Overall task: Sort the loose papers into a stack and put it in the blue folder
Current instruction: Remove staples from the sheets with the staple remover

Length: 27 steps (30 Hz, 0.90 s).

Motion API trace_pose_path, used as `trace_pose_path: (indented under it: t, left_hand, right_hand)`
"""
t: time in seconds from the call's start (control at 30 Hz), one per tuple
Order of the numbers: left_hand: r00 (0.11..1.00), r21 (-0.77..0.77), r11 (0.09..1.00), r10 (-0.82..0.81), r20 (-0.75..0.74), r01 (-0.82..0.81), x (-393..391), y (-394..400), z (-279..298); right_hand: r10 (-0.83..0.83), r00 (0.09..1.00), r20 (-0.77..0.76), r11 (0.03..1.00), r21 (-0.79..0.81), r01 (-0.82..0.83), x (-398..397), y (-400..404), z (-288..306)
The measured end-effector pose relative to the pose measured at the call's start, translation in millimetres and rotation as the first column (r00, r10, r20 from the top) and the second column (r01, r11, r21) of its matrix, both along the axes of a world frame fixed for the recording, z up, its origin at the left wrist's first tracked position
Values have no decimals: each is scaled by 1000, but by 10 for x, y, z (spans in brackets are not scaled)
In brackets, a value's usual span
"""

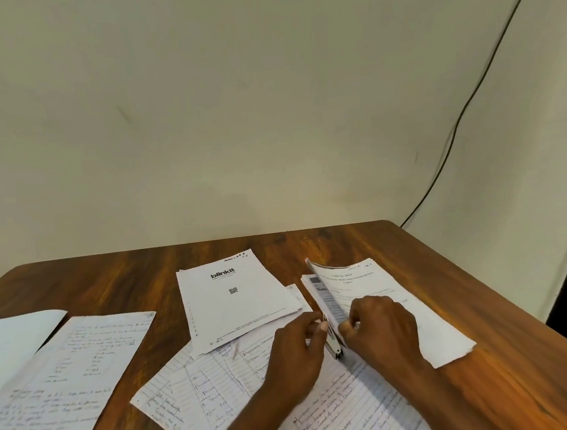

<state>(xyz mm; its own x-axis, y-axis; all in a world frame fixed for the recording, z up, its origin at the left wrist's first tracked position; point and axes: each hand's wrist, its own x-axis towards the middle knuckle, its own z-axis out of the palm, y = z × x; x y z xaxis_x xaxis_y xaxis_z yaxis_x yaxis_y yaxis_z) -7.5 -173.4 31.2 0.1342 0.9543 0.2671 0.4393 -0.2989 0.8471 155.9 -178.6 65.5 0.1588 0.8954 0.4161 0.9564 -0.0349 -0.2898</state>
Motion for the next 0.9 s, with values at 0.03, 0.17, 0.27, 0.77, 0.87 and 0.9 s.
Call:
trace_pose_path:
  t: [0.03,0.17,0.27,0.77,0.87,0.9]
  left_hand:
    - [999,-39,999,5,44,-3,-3,17,36]
    - [985,-172,985,52,165,-23,18,157,94]
    - [984,-233,971,94,154,-56,54,283,72]
    - [890,-336,942,147,431,6,-583,262,-85]
    - [885,-344,939,158,438,2,-716,267,-61]
    - [886,-343,939,162,435,-3,-752,277,-63]
  right_hand:
    - [24,1000,1,1000,3,-24,-39,-16,19]
    - [150,989,-5,988,-45,-150,-165,-68,62]
    - [216,971,-105,965,-129,-228,-174,-31,49]
    - [26,769,-638,996,78,31,491,313,-60]
    - [50,702,-711,996,85,15,427,377,-24]
    - [62,688,-723,996,93,8,398,392,-17]
